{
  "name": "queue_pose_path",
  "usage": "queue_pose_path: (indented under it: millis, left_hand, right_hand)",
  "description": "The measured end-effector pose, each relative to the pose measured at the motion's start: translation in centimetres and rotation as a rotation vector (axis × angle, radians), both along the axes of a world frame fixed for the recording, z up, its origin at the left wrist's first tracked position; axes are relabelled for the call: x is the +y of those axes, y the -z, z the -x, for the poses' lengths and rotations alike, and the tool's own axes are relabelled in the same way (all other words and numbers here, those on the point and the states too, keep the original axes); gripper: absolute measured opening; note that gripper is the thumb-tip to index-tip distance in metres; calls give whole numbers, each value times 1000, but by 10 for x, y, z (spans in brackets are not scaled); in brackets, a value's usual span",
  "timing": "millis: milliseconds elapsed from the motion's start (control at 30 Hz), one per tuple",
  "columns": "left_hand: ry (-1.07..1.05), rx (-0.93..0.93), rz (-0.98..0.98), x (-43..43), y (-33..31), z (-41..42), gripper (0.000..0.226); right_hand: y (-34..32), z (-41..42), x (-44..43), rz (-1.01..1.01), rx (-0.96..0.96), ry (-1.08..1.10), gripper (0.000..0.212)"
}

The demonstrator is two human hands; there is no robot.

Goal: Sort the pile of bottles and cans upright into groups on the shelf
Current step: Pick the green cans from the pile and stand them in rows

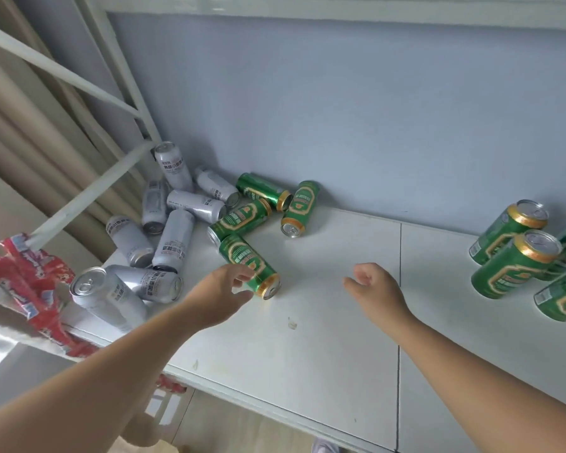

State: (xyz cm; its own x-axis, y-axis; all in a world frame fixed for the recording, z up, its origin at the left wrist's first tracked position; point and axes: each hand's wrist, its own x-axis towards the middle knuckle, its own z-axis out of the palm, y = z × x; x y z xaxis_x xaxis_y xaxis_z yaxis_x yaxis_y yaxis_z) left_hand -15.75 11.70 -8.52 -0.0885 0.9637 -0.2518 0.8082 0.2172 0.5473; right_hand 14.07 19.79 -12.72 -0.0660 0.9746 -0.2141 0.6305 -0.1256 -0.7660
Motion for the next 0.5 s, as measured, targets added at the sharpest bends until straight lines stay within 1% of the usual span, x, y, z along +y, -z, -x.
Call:
queue_pose_path:
  millis: [67, 133, 167, 233, 267, 333, 367, 433, 500]
  left_hand:
    - [-6, 77, 7, 6, 0, 13, 40]
    - [-19, 154, 14, 12, -1, 23, 43]
    - [-27, 190, 10, 16, -1, 26, 46]
    - [-18, 259, 2, 23, 0, 30, 52]
    - [-4, 290, 6, 26, 1, 31, 55]
    - [28, 329, 19, 33, 4, 32, 60]
    - [44, 340, 25, 37, 5, 33, 63]
    - [91, 378, 37, 44, 10, 39, 66]
    - [159, 425, 59, 51, 13, 49, 68]
  right_hand:
    - [2, 11, 16, 20, 12, -29, 27]
    - [8, 21, 29, 41, 38, -50, 14]
    - [10, 25, 34, 38, 42, -70, 15]
    - [12, 32, 41, 44, 48, -77, 27]
    - [12, 35, 44, 44, 49, -63, 27]
    - [10, 40, 51, 36, 53, -42, 38]
    - [10, 43, 55, 34, 45, -52, 39]
    - [7, 49, 64, 25, -26, -100, 32]
    - [4, 54, 73, 21, -105, -140, 8]
